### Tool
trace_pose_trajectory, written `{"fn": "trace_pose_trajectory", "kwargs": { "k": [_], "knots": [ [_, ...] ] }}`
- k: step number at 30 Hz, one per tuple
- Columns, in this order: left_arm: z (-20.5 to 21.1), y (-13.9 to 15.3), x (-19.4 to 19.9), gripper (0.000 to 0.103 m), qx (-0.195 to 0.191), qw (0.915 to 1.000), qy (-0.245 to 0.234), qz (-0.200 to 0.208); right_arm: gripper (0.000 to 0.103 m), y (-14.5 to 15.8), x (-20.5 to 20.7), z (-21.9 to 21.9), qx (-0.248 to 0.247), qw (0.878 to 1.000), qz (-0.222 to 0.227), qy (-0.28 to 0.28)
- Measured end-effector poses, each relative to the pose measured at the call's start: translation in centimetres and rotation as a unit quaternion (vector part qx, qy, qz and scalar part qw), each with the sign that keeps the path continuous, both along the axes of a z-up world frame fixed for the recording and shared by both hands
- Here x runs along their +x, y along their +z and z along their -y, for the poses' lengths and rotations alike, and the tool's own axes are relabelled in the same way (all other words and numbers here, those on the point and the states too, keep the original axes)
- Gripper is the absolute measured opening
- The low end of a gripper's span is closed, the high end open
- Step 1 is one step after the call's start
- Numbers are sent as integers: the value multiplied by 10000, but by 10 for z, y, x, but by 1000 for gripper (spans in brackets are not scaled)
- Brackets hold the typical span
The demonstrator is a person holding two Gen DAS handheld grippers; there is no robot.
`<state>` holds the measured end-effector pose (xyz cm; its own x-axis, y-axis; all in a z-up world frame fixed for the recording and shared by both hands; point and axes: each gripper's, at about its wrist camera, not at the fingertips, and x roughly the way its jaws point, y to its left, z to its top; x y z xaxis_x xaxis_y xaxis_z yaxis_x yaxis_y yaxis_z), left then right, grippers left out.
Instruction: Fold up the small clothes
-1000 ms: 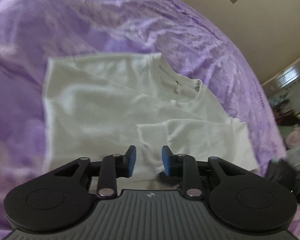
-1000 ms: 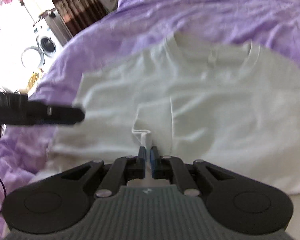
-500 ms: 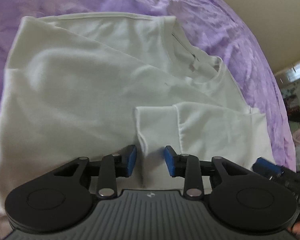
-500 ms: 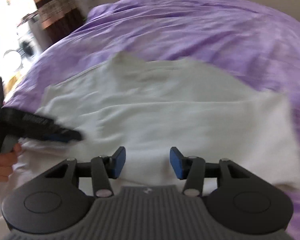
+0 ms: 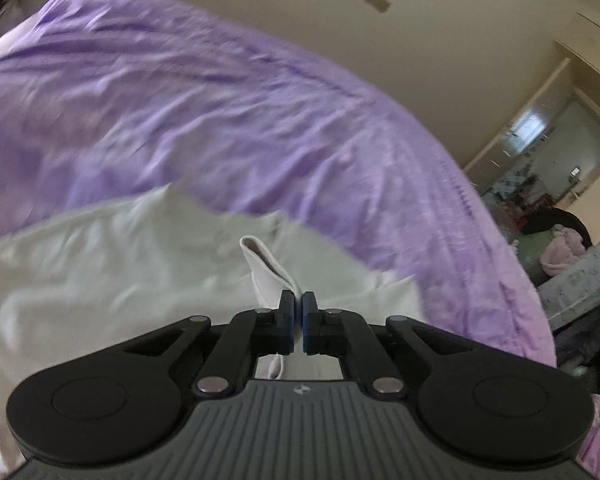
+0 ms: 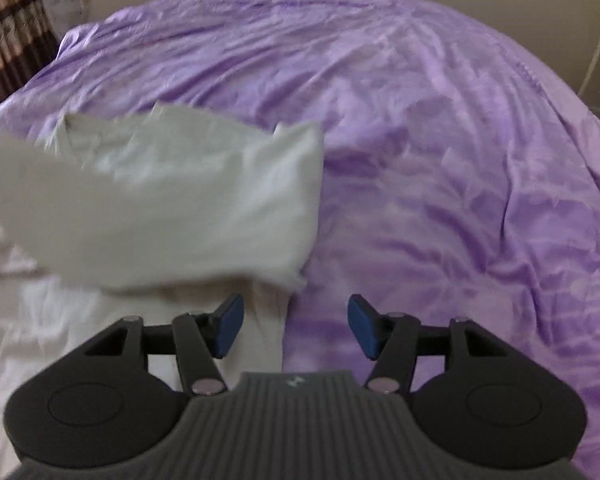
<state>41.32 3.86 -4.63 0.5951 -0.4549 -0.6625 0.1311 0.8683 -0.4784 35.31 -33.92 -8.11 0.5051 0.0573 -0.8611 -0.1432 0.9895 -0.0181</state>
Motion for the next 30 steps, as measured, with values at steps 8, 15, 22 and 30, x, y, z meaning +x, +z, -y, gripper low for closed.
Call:
{"fn": "trace_pose_trajectory", "kwargs": {
  "k": [8, 15, 22, 30],
  "knots": [
    [31, 60, 11, 2, 316, 9989, -61, 347, 41, -37, 36, -17, -62, 9997, 11, -244],
    [-58, 25, 0, 2, 738, 9948, 654, -257, 6, -41, 35, 3, 312, 9986, -21, -424],
    [-112, -123, -11, 2, 757, 9811, 1023, -1458, 2, -53, 38, -14, 46, 9997, -196, -131],
    [-107, -106, -8, 30, 1539, 9791, 520, -1222, 26, -21, 35, -8, 60, 9989, -465, 93]
  ]
}}
